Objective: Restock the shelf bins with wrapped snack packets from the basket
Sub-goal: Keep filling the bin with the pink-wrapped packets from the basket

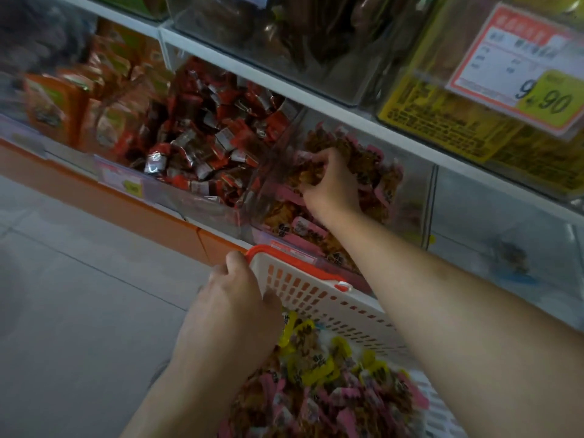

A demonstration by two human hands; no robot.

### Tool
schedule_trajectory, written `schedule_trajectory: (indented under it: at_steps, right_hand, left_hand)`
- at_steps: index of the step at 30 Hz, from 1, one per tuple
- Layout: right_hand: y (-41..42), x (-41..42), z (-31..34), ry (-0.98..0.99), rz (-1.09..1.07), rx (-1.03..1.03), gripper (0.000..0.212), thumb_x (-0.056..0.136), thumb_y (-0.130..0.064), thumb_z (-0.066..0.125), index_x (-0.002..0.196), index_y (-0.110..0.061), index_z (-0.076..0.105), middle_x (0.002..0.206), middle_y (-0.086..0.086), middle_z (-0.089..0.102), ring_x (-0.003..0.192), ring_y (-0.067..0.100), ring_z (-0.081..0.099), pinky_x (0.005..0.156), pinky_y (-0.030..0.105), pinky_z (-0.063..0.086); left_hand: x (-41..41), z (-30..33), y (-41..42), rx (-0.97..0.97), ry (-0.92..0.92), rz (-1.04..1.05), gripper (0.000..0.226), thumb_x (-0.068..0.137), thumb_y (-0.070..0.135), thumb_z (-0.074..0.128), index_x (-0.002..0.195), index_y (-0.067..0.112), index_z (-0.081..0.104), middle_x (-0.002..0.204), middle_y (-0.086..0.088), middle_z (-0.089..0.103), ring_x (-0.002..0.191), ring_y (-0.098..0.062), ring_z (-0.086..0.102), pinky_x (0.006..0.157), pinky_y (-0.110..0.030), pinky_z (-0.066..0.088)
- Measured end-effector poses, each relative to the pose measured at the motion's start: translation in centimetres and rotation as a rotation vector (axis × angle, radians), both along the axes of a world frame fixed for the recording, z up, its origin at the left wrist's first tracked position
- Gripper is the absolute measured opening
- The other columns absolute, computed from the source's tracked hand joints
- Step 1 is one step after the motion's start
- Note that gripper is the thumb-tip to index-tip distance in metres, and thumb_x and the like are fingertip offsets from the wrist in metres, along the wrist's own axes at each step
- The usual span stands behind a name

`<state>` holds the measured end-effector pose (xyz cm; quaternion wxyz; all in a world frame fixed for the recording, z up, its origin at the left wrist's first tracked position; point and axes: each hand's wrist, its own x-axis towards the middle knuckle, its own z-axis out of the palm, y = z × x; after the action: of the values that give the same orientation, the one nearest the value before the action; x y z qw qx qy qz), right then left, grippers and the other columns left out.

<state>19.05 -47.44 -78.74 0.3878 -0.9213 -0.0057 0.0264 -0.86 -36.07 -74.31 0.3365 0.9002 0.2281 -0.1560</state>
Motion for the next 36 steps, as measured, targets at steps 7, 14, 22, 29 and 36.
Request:
schedule_trajectory:
  at_steps: [7, 14, 22, 29, 36]
  right_hand:
    - [0.5, 0.6, -1.7, -0.098, 0.041, -0.367, 0.058, 0.094, -0.024, 0.074, 0.145, -0.038, 0.05, 0.145, 0.01, 0.039, 0.132, 0.036, 0.046, 0.095, 0.041, 0.053]
    - [-0.4, 0.1, -1.0, -0.084, 0.061, -0.317, 0.059, 0.095, -0.04, 0.077, 0.148, -0.037, 0.052, 0.145, 0.008, 0.037, 0.135, 0.034, 0.045, 0.107, 0.043, 0.052]
    - [-3.3, -7.3, 3.1, -0.34, 0.082, -0.175, 0.043, 0.099, -0.024, 0.069, 0.14, -0.02, 0.055, 0.142, 0.006, 0.046, 0.122, 0.02, 0.057, 0.101, 0.025, 0.053]
    - [-6.0, -23.3, 0.8, 0.066, 0.348, -0.129, 0.022, 0.102, -0.007, 0.057, 0.118, -0.023, 0.059, 0.117, -0.009, 0.051, 0.103, 0.006, 0.051, 0.083, 0.015, 0.041]
    - [-2.1, -28.5, -7.4, 0.542, 0.795, -0.469, 0.082, 0.095, -0.004, 0.062, 0.167, -0.02, 0.026, 0.173, 0.003, 0.023, 0.159, 0.027, 0.018, 0.128, 0.041, 0.025]
  left_hand:
    - [-0.1, -0.3, -0.1, 0.05, -0.014, -0.016, 0.029, 0.096, 0.039, 0.055, 0.109, 0.027, 0.031, 0.112, -0.002, 0.051, 0.102, -0.029, 0.06, 0.082, -0.047, 0.06]
    - [-0.1, -0.5, 0.2, 0.013, -0.001, -0.013, 0.03, 0.095, 0.03, 0.057, 0.112, 0.029, 0.031, 0.113, 0.0, 0.05, 0.104, -0.027, 0.059, 0.082, -0.042, 0.059]
    - [0.4, 0.6, 1.3, -0.028, 0.028, -0.021, 0.039, 0.091, 0.009, 0.053, 0.128, 0.018, 0.044, 0.115, -0.005, 0.06, 0.09, -0.026, 0.059, 0.067, -0.034, 0.049]
    - [-2.1, 0.9, 1.8, 0.03, 0.064, -0.062, 0.037, 0.09, 0.003, 0.05, 0.125, 0.011, 0.045, 0.111, -0.011, 0.061, 0.083, -0.026, 0.059, 0.067, -0.039, 0.051]
    - [-3.5, 0.4, 1.6, 0.063, 0.081, -0.098, 0.036, 0.094, -0.002, 0.052, 0.126, 0.011, 0.042, 0.087, -0.008, 0.06, 0.067, -0.02, 0.058, 0.047, -0.029, 0.039]
